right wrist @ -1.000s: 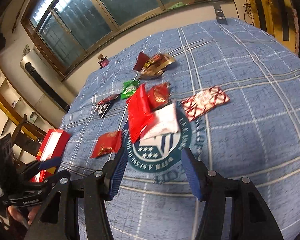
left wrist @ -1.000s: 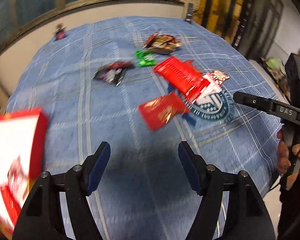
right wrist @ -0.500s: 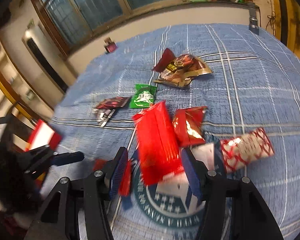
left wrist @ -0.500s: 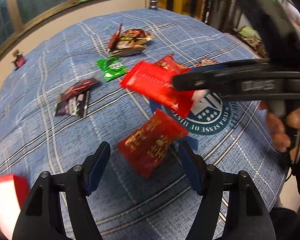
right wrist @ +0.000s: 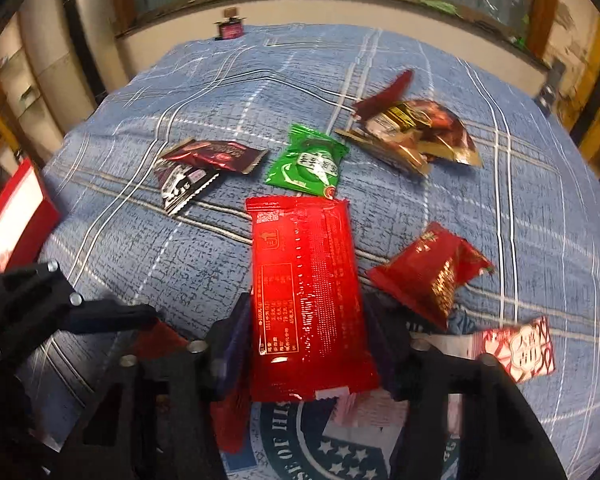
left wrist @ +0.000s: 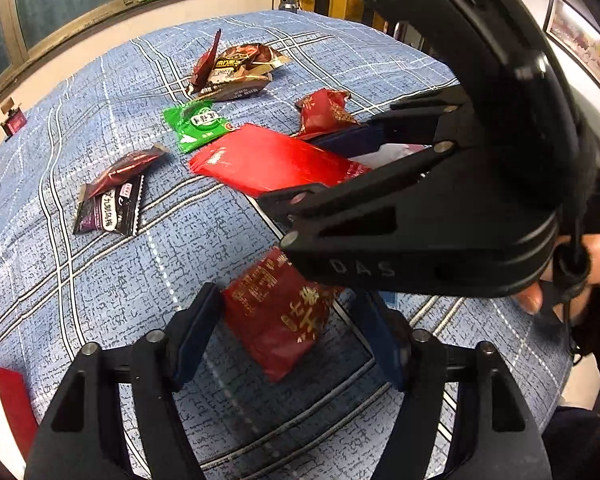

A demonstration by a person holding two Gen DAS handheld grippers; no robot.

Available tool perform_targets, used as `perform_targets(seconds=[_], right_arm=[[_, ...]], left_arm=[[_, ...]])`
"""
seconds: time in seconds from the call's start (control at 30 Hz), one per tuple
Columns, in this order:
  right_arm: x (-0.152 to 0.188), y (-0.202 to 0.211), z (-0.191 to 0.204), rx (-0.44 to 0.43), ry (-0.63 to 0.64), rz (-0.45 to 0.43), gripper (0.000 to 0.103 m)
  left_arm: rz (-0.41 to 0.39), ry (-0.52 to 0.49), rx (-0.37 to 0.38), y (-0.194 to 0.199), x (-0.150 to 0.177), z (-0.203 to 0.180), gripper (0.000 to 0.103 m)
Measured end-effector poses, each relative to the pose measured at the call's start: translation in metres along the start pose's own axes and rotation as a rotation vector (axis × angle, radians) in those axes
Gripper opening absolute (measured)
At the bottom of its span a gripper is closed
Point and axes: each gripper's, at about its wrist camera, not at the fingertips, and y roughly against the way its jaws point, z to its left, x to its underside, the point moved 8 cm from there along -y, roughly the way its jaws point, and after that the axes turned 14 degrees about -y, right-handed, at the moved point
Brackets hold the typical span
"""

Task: Organize snacks
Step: 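Grasp a long red wafer packet with the right gripper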

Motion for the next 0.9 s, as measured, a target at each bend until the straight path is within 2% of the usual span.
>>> perform_targets(seconds=[0.07,0.2,0.27,0.33,0.4,0.47,0.53,0.63,0.67,0.73,0.77,0.8,0.9], right_arm=[[0.002,0.001,-0.004,0.004,-0.008,-0.005,0.053],[0.015,0.012,-0.021,0.002,-0.035,0.009,0.053],[0.029,0.024,-0.035,-0.015,-0.051,0.008,0.053],[0.045,0.036,-0.049,-0.022,-0.062,0.004,0.053],[0.063,0.049,-0.063,-0.006,-0.068,-0.002,0.053],[0.08,0.062,-0.076,0.012,-0.061,-0.014,0.053],[0.101,0.076,-0.088,0.019,-0.054,-0.019,0.053],[0.123,0.092,-0.097,0.011,-0.05,-0.024,0.053],[0.129,0.095,-0.097,0.008,-0.048,-0.032,0.053],[0.135,0.098,-0.097,0.01,-0.056,-0.05,0.054],[0.135,0.099,-0.097,0.012,-0.063,-0.06,0.055],[0.135,0.099,-0.096,0.01,-0.07,-0.066,0.056],[0.136,0.101,-0.096,0.006,-0.084,-0.09,0.058]], left_arm=[[-0.008,-0.01,-0.003,0.0,-0.002,-0.004,0.054],[-0.014,-0.009,0.004,0.003,0.0,-0.014,0.048],[-0.03,-0.009,0.014,0.008,0.002,-0.021,0.045],[-0.036,-0.016,-0.012,0.011,0.006,-0.028,0.042],[-0.04,-0.004,-0.014,0.016,0.011,-0.031,0.034],[-0.029,-0.005,0.001,0.02,0.017,-0.036,0.034],[-0.006,-0.023,-0.038,0.023,0.022,-0.038,0.034],[-0.042,-0.044,-0.063,0.038,0.018,-0.038,0.034],[-0.049,-0.045,-0.062,0.039,0.012,-0.035,0.035],[-0.054,-0.05,-0.057,0.04,-0.001,-0.03,0.048],[-0.052,-0.056,-0.057,0.037,-0.009,-0.027,0.066],[-0.048,-0.062,-0.06,0.034,-0.014,-0.025,0.077],[-0.033,-0.097,-0.02,0.026,-0.024,-0.028,0.076]])
